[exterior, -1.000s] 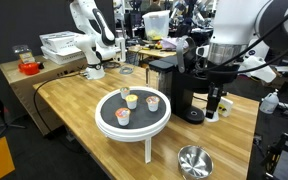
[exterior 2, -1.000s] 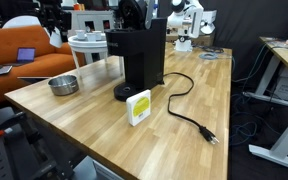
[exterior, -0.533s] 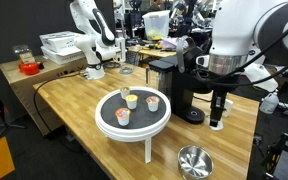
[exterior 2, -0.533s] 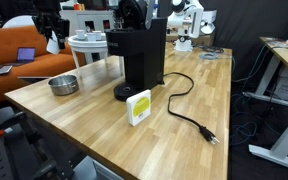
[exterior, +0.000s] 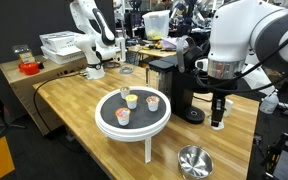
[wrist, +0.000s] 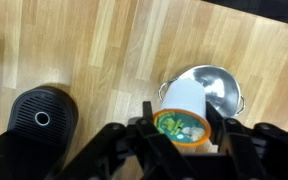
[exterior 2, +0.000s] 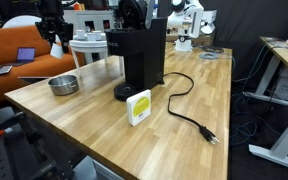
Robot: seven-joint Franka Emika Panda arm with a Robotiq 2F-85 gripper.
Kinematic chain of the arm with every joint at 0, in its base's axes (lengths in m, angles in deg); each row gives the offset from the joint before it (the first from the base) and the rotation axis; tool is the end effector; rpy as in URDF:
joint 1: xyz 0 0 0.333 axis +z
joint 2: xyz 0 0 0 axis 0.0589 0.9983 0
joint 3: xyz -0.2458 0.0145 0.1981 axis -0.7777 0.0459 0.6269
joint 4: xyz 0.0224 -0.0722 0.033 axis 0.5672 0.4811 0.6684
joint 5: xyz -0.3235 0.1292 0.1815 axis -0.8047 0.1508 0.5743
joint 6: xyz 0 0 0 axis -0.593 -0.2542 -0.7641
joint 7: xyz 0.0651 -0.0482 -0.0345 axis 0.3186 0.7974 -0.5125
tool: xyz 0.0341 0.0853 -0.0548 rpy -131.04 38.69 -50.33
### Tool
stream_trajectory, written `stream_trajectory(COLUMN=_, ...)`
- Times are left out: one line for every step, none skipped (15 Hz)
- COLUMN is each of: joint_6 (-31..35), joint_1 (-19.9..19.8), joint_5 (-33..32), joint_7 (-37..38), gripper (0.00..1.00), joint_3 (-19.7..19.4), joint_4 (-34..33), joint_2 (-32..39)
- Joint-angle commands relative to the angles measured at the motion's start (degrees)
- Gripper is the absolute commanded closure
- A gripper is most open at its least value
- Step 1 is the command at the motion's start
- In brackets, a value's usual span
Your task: Open the coffee maker, take out the cup and put it in the pot
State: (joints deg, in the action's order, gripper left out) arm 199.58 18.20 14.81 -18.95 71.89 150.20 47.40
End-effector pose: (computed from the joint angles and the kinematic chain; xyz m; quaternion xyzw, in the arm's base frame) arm 0.4016 0.2096 0.3010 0.9726 0.2292 -0.0375 0.0134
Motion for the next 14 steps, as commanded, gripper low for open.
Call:
stream_trajectory(joint_6=-0.09, joint_1=-0.35, joint_5=0.05, joint_7=-0.04, gripper=0.49, joint_3=0.36, joint_4=-0.05, joint_2=-0.02)
stream_trajectory(joint_6=-0.09, joint_1=-0.36, joint_5=0.05, joint_7=-0.05, gripper=0.49, joint_3=0.36, joint_4=-0.05, joint_2=-0.02)
stream_trajectory(joint_6=-0.09, joint_1=-0.36, joint_5=0.05, joint_7=-0.04, gripper=0.74, joint_3=0.36, joint_4=-0.05, joint_2=-0.02)
stream_trajectory(joint_6=0.20, joint_1=-0.30, joint_5=0.46, joint_7=-0.67, gripper=0.74, joint_3=0.34, joint_4=-0.23, joint_2=0.39)
stream_trajectory(joint_6=0.58, joint_1=0.00, joint_5=1.39, joint_7=-2.05, gripper=0.74, joint_3=0.48, joint_4=-0.59, joint_2=0.96)
stream_trajectory(joint_6=1.12, joint_1=0.49, joint_5=2.41, joint_7=-4.10, gripper=0.74, joint_3=0.78, joint_4=-1.01, joint_2=1.57)
stream_trajectory(joint_6=1.35, joint_1=1.08, joint_5=3.44, joint_7=-6.29, gripper=0.74, joint_3=1.23, joint_4=-1.64, joint_2=2.46)
stream_trajectory(joint_6=1.47, joint_1=1.48, joint_5=4.17, joint_7=-8.07, gripper=0.74, joint_3=1.57, joint_4=-2.04, joint_2=3.06)
stream_trajectory(joint_6=1.47, joint_1=2.09, joint_5=4.88, joint_7=-9.90, gripper=0.74, joint_3=2.24, joint_4=-2.89, joint_2=4.27)
stream_trajectory(joint_6=1.43, joint_1=2.44, joint_5=5.36, joint_7=-11.20, gripper=0.74, joint_3=2.78, joint_4=-3.50, joint_2=5.19)
stream_trajectory(joint_6=1.44, joint_1=2.86, joint_5=5.78, joint_7=-12.29, gripper=0.74, joint_3=3.42, joint_4=-4.27, joint_2=6.42)
stream_trajectory(joint_6=1.39, joint_1=3.08, joint_5=6.05, joint_7=-13.25, gripper=0.74, joint_3=3.91, joint_4=-4.87, joint_2=7.38)
stream_trajectory(joint_6=1.32, joint_1=3.19, joint_5=6.15, joint_7=-14.01, gripper=0.74, joint_3=4.39, joint_4=-5.48, joint_2=8.45)
stream_trajectory(joint_6=1.22, joint_1=3.23, joint_5=6.22, joint_7=-14.73, gripper=0.74, joint_3=4.76, joint_4=-6.03, joint_2=9.34)
